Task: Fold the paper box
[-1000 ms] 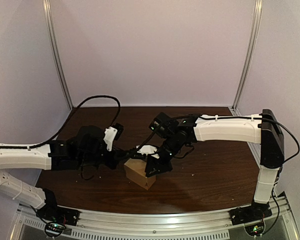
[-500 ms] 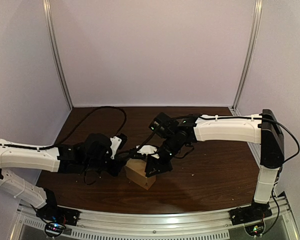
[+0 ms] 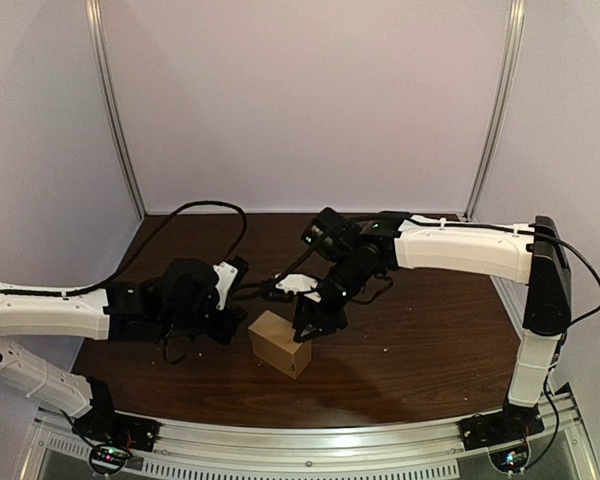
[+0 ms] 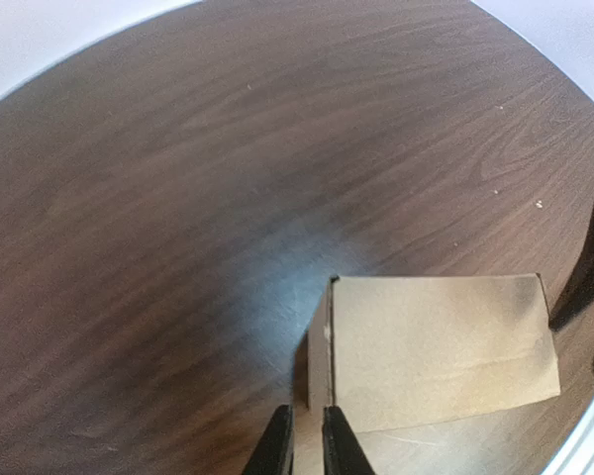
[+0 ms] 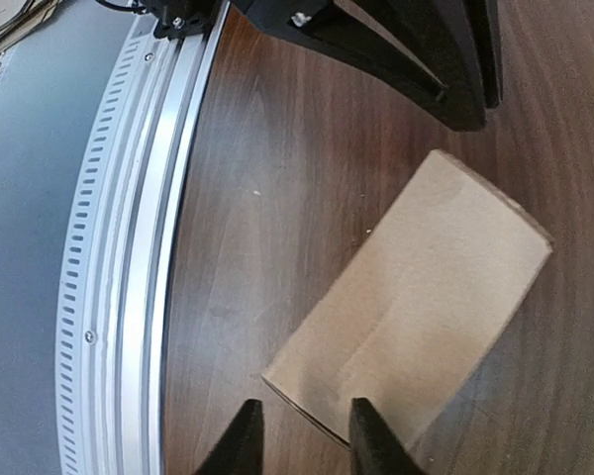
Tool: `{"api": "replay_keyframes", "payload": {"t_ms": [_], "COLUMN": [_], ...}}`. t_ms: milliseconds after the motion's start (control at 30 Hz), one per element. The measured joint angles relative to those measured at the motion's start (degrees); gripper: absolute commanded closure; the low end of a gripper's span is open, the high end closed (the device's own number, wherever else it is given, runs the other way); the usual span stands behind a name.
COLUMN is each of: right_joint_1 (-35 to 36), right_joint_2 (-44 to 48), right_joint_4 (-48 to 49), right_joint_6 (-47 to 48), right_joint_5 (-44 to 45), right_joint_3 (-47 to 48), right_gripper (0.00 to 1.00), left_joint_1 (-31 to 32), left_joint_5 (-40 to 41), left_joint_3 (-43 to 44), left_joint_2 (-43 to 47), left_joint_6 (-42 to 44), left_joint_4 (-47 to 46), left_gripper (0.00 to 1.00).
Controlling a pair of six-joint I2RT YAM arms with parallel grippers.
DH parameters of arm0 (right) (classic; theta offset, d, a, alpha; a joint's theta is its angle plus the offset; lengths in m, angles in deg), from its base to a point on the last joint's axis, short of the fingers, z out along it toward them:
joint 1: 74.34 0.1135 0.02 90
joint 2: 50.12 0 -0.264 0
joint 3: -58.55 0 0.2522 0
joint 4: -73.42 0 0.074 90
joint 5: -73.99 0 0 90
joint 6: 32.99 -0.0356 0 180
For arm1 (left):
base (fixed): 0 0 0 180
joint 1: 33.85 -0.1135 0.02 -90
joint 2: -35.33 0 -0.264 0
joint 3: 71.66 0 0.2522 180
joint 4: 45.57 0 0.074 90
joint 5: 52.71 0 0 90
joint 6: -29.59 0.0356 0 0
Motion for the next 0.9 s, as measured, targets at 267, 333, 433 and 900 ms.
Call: {"api": "replay_keyframes", "payload": {"t_ms": [267,333,433,900], "right_joint_1": [-7.6,-10.6,-16.3,-31.3], "right_joint_2": [11.3,14.8,20.6,31.0], "right_joint_4": [-1.4,0.0,5.6,20.9], "right_joint_6": [-0.5,-1.9,-6.3,-23.1], "right_joint_5": [6.8,8.2,11.5,33.6], "right_joint_3": [5.0,4.6,0.7,-16.7], "right_gripper": [0.0,0.0,0.0,0.0], "left_joint_1": [0.0,-0.1,-0.6,-11.6], "left_joint_5": [16.4,21.2,26.6,30.2], "left_joint_3": [23.5,28.9,33.4,19.9], "left_joint_2": [-1.6,-3.1,-4.2,2.1], "left_joint_6": [7.6,8.9,9.8,5.4], "left_joint_4": [14.7,18.4,24.1,29.1], "left_gripper": [0.16,0.03,0.03,0.02]}}
